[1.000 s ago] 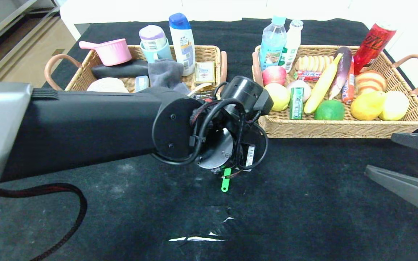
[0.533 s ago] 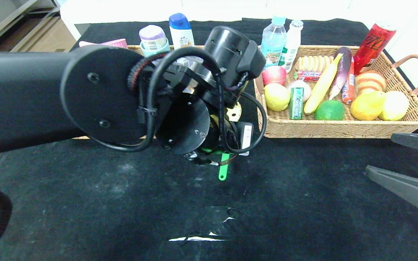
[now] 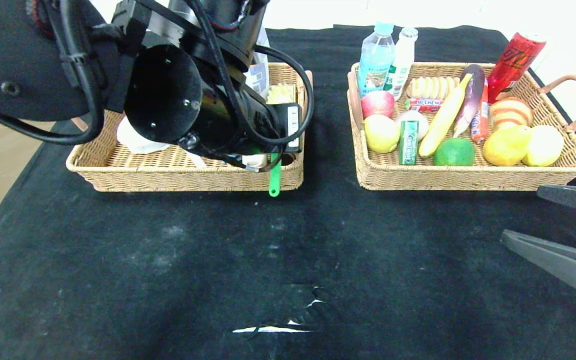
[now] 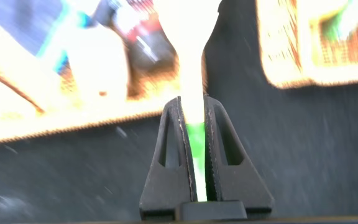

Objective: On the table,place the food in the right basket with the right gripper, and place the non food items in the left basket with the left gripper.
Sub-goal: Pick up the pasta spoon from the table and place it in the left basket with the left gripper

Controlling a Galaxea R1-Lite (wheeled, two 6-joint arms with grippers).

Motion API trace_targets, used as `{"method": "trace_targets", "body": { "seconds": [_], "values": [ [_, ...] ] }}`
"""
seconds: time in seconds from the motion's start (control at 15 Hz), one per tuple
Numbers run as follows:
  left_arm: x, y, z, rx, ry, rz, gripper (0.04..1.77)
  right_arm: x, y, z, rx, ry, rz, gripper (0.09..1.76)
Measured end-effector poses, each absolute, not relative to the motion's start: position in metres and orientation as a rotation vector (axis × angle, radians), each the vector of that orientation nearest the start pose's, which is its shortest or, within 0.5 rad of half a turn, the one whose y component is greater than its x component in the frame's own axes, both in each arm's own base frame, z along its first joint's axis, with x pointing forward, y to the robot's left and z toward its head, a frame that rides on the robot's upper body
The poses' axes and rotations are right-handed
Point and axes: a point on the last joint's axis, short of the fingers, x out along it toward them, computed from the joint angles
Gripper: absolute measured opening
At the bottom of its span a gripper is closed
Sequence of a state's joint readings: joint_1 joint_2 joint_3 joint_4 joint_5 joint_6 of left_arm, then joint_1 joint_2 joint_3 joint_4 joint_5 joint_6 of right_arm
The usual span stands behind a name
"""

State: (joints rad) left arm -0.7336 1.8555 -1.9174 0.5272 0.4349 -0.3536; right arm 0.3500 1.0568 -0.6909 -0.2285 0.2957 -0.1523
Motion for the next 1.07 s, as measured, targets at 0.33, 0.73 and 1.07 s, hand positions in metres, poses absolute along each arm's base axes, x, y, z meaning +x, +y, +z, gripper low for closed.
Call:
{"method": "trace_targets", "body": {
  "seconds": [0.33,0.73,1.07],
  "values": [
    [0.298,-0.193,0.347,-0.11,0.301,-0.206,0.2,0.137,0.057,0.251,-0.152,0.115,0.656,1.71],
    [0.322,-0.18,0.35,-0.14,0.191,-0.175,0.2,0.143,0.059,0.247,-0.159,0.139,0.659,1.71],
    [0.338,-0.179,0.342,-0.122,0.17,-0.154,0.2,0.139,0.058,0.25,-0.155,0.122,0.657,1.71]
  ]
}}
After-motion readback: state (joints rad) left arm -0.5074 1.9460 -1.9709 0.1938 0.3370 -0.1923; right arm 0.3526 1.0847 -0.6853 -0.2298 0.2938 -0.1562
